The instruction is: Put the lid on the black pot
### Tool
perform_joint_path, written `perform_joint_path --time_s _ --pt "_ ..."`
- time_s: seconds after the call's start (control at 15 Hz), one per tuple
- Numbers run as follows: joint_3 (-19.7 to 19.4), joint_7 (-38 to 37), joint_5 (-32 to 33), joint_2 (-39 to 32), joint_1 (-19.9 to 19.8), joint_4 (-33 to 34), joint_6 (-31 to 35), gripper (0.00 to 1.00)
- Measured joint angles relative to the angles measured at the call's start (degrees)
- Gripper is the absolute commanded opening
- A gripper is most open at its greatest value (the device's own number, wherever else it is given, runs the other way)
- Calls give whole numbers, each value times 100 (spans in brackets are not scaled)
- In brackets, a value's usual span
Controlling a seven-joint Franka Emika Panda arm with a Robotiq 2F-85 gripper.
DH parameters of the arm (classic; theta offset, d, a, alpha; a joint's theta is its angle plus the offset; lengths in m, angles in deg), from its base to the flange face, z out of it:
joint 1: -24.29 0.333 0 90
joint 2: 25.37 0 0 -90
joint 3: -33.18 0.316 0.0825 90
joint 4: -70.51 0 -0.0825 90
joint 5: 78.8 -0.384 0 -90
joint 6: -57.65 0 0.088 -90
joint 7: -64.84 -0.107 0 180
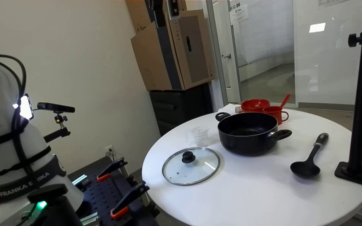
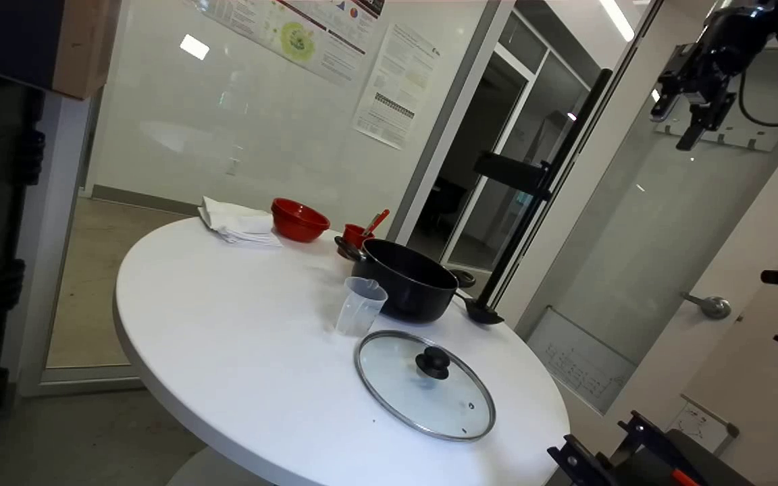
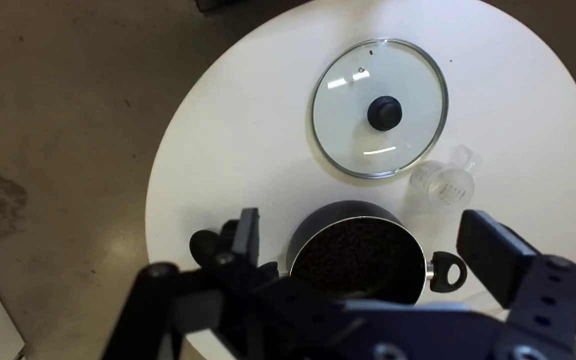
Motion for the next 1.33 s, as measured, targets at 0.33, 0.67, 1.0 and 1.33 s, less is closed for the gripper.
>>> perform_joint_path --time_s 0.33,0.67,1.0,1.33 --pt "646 -125 502 97 109 -1157 925 100" --pt "1262 -573 697 -41 440 -2236 2308 100" --pt "1710 -1244 1118 -759 516 -2830 3114 100" --pt "1716 -1332 1238 -1294 495 -2808 3175 100"
